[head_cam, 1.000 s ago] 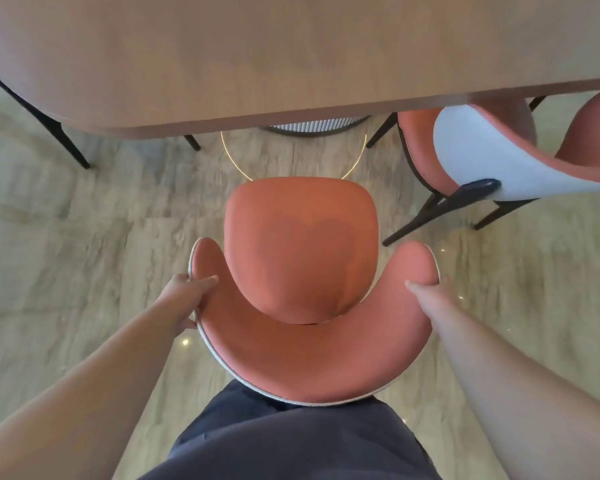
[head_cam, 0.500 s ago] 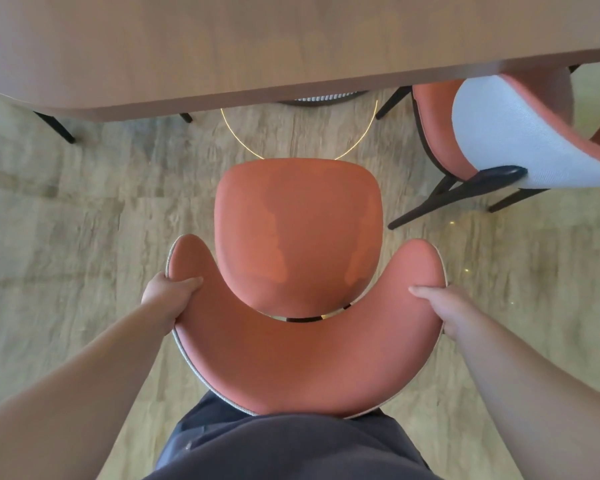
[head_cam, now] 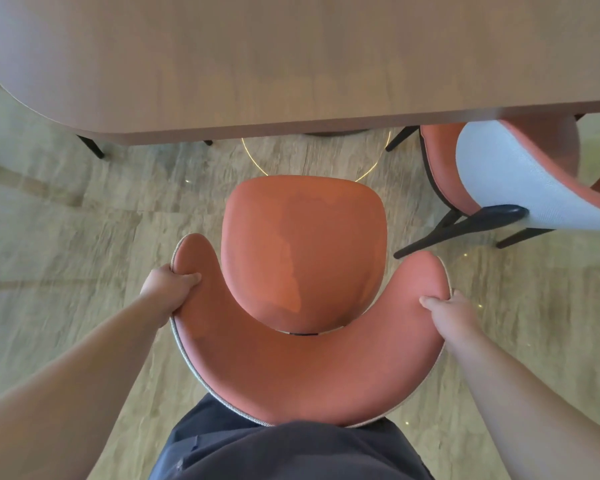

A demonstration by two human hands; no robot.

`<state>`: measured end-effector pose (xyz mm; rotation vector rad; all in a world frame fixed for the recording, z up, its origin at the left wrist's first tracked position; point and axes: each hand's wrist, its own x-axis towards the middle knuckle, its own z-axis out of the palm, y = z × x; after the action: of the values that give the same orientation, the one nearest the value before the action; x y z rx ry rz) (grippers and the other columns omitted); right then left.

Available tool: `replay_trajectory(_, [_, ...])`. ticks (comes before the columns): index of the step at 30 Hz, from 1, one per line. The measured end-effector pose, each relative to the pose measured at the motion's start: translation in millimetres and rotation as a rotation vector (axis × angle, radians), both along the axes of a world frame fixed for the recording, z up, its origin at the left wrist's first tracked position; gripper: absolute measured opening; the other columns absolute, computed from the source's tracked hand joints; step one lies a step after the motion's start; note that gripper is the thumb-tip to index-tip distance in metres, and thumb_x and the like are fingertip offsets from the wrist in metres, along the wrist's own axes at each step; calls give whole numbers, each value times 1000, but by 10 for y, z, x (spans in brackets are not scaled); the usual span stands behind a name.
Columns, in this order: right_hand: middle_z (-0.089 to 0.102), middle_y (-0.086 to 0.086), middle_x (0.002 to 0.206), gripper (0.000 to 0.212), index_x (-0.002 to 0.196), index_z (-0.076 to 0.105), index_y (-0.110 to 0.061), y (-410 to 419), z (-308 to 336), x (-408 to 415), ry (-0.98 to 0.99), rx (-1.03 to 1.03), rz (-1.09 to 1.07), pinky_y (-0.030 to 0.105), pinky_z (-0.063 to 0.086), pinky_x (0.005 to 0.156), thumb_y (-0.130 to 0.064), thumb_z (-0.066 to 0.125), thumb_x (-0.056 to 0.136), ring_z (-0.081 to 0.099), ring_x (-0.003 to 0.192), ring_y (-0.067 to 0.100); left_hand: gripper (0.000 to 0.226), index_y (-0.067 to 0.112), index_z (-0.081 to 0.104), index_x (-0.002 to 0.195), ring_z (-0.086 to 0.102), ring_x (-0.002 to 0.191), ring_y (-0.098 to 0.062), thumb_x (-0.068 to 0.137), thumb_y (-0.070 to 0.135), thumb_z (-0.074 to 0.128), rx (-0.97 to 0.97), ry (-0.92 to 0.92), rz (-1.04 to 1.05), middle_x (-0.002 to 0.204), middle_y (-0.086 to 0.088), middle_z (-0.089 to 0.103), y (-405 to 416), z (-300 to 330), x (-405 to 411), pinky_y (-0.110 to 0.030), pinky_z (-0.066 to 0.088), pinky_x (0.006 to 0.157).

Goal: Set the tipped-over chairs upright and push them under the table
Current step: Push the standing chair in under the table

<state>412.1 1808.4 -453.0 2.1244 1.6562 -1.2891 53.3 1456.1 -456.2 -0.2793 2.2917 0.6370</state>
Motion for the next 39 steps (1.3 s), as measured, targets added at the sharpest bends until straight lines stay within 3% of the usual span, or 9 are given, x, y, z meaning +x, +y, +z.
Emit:
replay_trajectory(2, [68, 17, 121, 54, 130, 58, -4, 105, 38, -97, 9, 5, 6, 48, 53, 94, -26, 76, 84, 67, 103, 38, 16, 18, 66, 94, 70, 76, -25, 88, 26, 79, 1, 6, -7, 87, -6, 72, 69, 57, -63, -30, 52, 60])
replay_trajectory(5, [70, 14, 108, 36, 112, 62, -9, 263, 90, -288, 32, 26, 11, 45, 54, 86, -23, 77, 83, 67, 90, 35, 19, 16, 66, 99, 71, 80, -28, 89, 27, 78, 4, 5, 1, 89, -7, 72, 135, 112, -192, -34, 55, 65])
replay_trajectory(10, [69, 0, 93, 26, 102, 62, -19, 565, 131, -687, 91, 34, 54, 30, 46, 63, -21, 77, 82, 65, 76, 20, 19, 23, 62, 83, 69, 75, -24, 88, 27, 79, 33, 42, 44, 85, -4, 71, 236, 84, -441, -30, 50, 59])
replay_trajectory(16, [70, 6, 106, 41, 116, 64, -15, 875, 83, -1258, 88, 49, 86, 47, 55, 90, -24, 77, 78, 68, 93, 33, 18, 17, 65, 92, 70, 79, -28, 88, 28, 79, 53, 52, 76, 87, -6, 71, 401, -26, -850, -40, 59, 72])
replay_trajectory(22, [72, 10, 106, 40, 116, 68, -11, 1202, 10, -1755, 104, 77, 116, 40, 54, 83, -20, 78, 79, 69, 89, 30, 26, 12, 68, 105, 71, 86, -35, 88, 28, 78, 69, 85, 69, 93, -10, 73, 674, -76, -1278, -49, 62, 85])
replay_trajectory(27, [72, 13, 110, 37, 116, 67, -10, 1365, -107, -1991, 90, 77, 112, 49, 56, 92, -22, 77, 83, 69, 95, 36, 31, 9, 68, 112, 71, 90, -37, 90, 29, 76, 48, 78, 83, 98, -12, 74, 888, -167, -1478, -51, 61, 85])
replay_trajectory(32, [69, 14, 124, 51, 129, 62, -9, 1529, -186, -2164, 70, 51, 101, 55, 51, 101, -28, 76, 84, 66, 110, 39, 27, 11, 66, 105, 71, 85, -34, 89, 32, 75, 12, 101, 78, 93, -8, 72, 1085, -223, -1616, -51, 62, 82])
replay_trajectory(37, [69, 15, 124, 50, 126, 63, -9, 1678, -203, -2292, 71, 45, 107, 55, 51, 101, -31, 75, 83, 66, 110, 38, 24, 13, 66, 100, 71, 84, -33, 89, 32, 75, 15, 116, 84, 89, -5, 71, 1234, -230, -1733, -50, 62, 81])
replay_trajectory(39, [66, 16, 132, 60, 135, 58, -8, 1723, -189, -2341, 65, 39, 103, 55, 49, 104, -32, 76, 83, 64, 118, 39, 22, 14, 65, 94, 71, 82, -33, 88, 32, 75, 10, 120, 88, 87, -5, 71, 1256, -237, -1755, -51, 62, 80])
